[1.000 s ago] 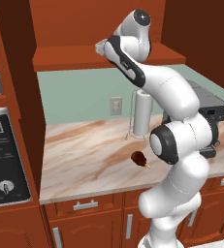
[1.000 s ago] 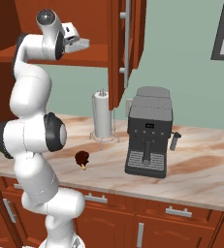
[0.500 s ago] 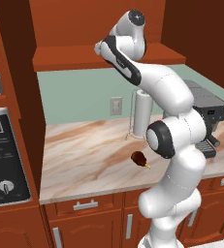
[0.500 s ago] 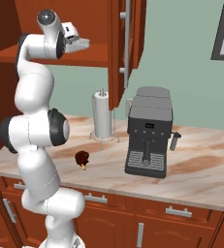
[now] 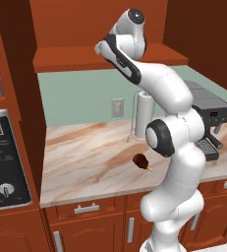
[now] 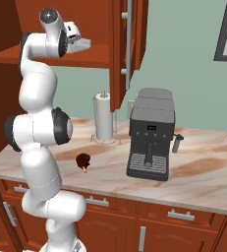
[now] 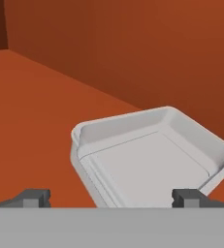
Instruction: Retrieve the tupperware from the cabinet, then place the raw meat into the tupperware to avoid contamination.
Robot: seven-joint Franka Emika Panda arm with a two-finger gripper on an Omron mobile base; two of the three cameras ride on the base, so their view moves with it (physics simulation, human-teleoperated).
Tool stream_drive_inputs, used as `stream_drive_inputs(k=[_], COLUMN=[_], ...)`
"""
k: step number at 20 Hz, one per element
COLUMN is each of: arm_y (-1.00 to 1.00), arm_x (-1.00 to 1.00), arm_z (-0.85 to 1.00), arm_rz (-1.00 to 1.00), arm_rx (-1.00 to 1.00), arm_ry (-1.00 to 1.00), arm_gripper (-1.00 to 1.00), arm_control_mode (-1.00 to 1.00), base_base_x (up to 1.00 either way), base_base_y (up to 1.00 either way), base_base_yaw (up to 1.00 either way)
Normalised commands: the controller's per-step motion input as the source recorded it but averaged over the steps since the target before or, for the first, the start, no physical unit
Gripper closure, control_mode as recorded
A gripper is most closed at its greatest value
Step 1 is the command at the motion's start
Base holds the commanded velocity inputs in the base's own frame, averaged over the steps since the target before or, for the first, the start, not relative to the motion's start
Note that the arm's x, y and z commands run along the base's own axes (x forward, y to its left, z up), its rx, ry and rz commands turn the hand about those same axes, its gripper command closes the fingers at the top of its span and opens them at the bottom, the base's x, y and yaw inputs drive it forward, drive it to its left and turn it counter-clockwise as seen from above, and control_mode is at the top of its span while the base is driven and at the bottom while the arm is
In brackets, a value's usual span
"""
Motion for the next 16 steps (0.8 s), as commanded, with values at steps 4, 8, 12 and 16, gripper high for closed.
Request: stream_drive_inputs(k=[4, 8, 12, 16], arm_y=[0.00, 0.00, 0.01, 0.00], arm_x=[0.10, 0.07, 0.08, 0.06], arm_z=[0.00, 0.00, 0.00, 0.00], arm_rz=[0.00, 0.02, 0.03, 0.04], arm_rx=[0.00, 0.00, 0.00, 0.00], arm_ry=[0.00, 0.00, 0.00, 0.00], arm_gripper=[-1.00, -1.00, -1.00, -1.00], arm_control_mode=[-1.00, -1.00, -1.00, -1.00], base_base_x=[0.00, 0.00, 0.00, 0.00], base_base_y=[0.00, 0.00, 0.00, 0.00], base_base_yaw=[0.00, 0.00, 0.00, 0.00])
